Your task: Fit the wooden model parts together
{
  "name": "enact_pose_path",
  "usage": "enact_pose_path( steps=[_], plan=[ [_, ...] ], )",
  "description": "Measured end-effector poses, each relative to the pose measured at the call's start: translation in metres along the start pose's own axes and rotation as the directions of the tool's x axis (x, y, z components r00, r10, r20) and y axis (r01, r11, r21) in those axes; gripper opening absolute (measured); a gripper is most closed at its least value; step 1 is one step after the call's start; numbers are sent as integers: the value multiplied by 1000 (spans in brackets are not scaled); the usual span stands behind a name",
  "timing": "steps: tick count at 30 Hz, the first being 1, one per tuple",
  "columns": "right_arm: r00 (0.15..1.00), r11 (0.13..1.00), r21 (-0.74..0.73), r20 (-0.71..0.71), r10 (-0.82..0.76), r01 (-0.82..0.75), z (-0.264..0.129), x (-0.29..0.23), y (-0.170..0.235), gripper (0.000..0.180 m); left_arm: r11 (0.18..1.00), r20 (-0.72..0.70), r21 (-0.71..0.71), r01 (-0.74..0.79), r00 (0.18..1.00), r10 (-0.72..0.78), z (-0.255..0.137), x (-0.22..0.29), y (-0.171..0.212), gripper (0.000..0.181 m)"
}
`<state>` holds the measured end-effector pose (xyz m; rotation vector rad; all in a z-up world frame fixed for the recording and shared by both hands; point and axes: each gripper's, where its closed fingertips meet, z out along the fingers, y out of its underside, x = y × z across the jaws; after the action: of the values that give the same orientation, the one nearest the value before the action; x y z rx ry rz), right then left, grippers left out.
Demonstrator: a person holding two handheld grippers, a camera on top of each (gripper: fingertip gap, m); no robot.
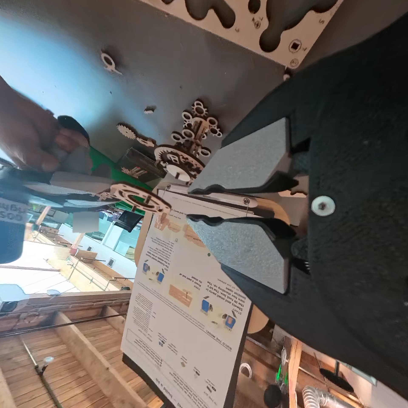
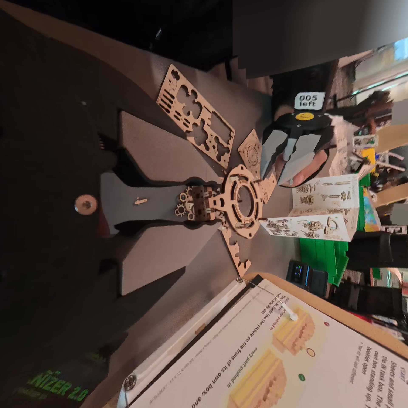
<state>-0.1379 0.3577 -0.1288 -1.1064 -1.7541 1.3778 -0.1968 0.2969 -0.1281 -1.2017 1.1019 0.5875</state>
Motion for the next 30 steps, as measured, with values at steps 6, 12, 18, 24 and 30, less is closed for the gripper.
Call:
enact_pose_path(
  steps=[6,12,18,24,30],
  plan=[
    [995,999,-9,87,46,-46,10,11,4,24,993,-36,-29,113,993,-114,4,0,11,14],
    [987,995,-48,127,94,-88,21,6,21,24,966,-83,-52,253,963,-257,7,4,25,15],
    [978,990,-52,161,136,-129,28,6,31,24,947,-109,-61,316,941,-321,10,8,30,15],
    [970,988,-32,187,153,-150,31,1,29,24,938,-124,-58,341,930,-346,10,9,32,14],
    [972,988,-31,176,153,-150,32,4,32,24,923,-160,-61,379,909,-384,9,13,37,13]
  ],
)
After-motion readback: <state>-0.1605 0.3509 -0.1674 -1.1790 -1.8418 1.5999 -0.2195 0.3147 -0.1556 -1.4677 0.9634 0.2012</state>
